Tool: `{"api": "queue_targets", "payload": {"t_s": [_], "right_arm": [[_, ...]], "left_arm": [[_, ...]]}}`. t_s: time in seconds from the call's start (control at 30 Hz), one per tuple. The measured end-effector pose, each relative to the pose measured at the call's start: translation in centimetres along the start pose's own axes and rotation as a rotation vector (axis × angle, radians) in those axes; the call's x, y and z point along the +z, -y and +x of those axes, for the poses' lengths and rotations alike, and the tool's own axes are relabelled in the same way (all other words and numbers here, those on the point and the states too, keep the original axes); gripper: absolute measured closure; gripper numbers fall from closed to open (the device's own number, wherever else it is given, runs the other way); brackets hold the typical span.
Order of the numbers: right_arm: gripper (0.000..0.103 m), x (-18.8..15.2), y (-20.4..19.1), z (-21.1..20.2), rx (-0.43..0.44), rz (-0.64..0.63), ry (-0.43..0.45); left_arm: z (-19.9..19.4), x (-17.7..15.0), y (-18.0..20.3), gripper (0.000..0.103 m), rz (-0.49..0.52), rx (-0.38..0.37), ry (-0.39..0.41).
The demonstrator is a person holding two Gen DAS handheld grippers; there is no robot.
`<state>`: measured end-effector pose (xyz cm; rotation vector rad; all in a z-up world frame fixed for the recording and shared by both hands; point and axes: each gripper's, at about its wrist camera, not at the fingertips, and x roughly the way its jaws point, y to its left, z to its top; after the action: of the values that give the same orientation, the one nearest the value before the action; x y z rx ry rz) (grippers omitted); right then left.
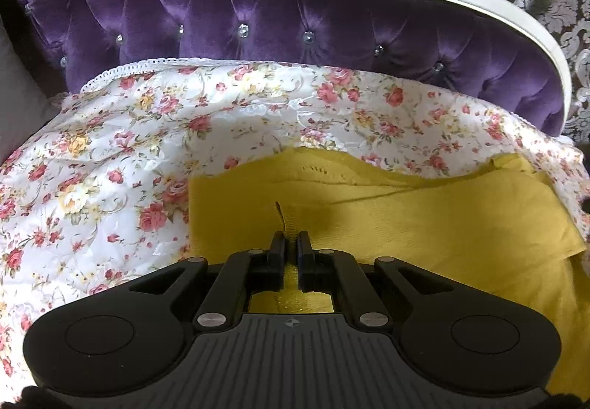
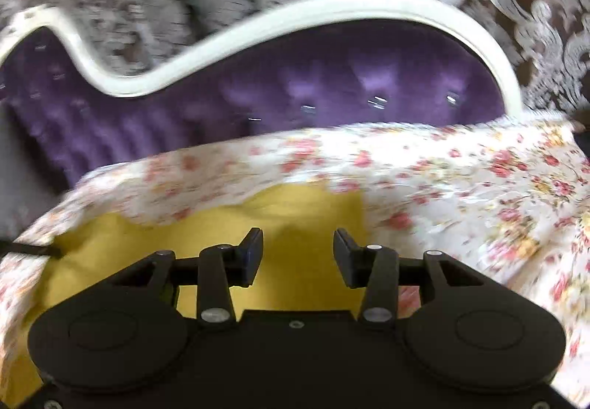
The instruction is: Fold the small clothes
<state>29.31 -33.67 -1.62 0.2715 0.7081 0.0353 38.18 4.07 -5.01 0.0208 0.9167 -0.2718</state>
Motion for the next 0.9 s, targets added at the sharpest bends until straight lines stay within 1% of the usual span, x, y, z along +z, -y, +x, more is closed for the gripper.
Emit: {"api": "queue_targets", "payload": {"t_s": [0.1, 0.17, 0.2, 0.23, 0.27, 0.33, 0.37, 0.43, 0.47, 0.5, 0.63, 0.7, 0.73, 0.83, 0.9], "right_arm": [[0.051, 0.7, 1.7, 3.3, -0.040, 0.014, -0.059], [0.051, 0.6, 2.5, 4.9, -0.044, 0.033, -0.096], [0.066, 0.4, 2.8, 5.5, -0.034, 0.045, -0.115], [0.091, 0.1, 2.9, 5.7, -0.019, 0.049, -0.130], [0.093, -0.1, 2.6, 5.5, -0.010, 0.034, -0.132], [0.093, 0.1, 1.8, 4.4, -0.049, -0.032, -0.080], [0.093, 0.4, 1.9, 4.0, -0.080, -0.038, -0.054], [0.090, 0.6, 2.7, 3.5, -0.109, -0.014, -0.044], [0.088, 0.6, 2.6, 2.9, -0.114, -0.022, -0.036], [0.084, 0.4, 2.2, 2.0, -0.119, -0.049, -0.016], [0.083, -0.2, 0.5, -2.4, -0.095, -0.098, 0.074], [0.083, -0.8, -0.9, -4.3, -0.036, -0.109, 0.096], [0.083, -1.3, -1.9, -5.3, 0.017, -0.120, 0.090], [0.083, -2.7, -5.1, -6.5, 0.138, -0.170, 0.068], [0.083, -3.5, -7.1, -6.6, 0.212, -0.194, 0.047]], "left_arm": [[0.4, -0.1, 0.0, 0.097, -0.007, 0.001, -0.004], [0.3, -0.2, -0.1, 0.097, -0.027, -0.006, -0.001], [0.0, -0.2, -0.1, 0.097, -0.039, -0.018, 0.004], [-0.4, -0.1, -0.1, 0.097, -0.048, -0.033, 0.010], [-1.0, 0.1, 0.1, 0.097, -0.056, -0.049, 0.021], [-2.5, 0.8, 0.8, 0.097, -0.055, -0.072, 0.054], [-3.4, 1.3, 1.3, 0.097, -0.052, -0.086, 0.074], [-5.1, 2.5, 2.4, 0.097, -0.045, -0.118, 0.112], [-6.3, 3.4, 3.2, 0.097, -0.033, -0.137, 0.135], [-7.1, 4.0, 4.0, 0.097, -0.020, -0.153, 0.153], [-10.5, 7.1, 7.8, 0.097, 0.029, -0.236, 0.215], [-12.1, 9.0, 10.2, 0.097, 0.059, -0.279, 0.239], [-12.9, 9.8, 11.4, 0.097, 0.080, -0.288, 0.254], [-15.2, 12.1, 15.5, 0.097, 0.149, -0.322, 0.295], [-16.8, 13.4, 18.3, 0.097, 0.190, -0.350, 0.319]]}}
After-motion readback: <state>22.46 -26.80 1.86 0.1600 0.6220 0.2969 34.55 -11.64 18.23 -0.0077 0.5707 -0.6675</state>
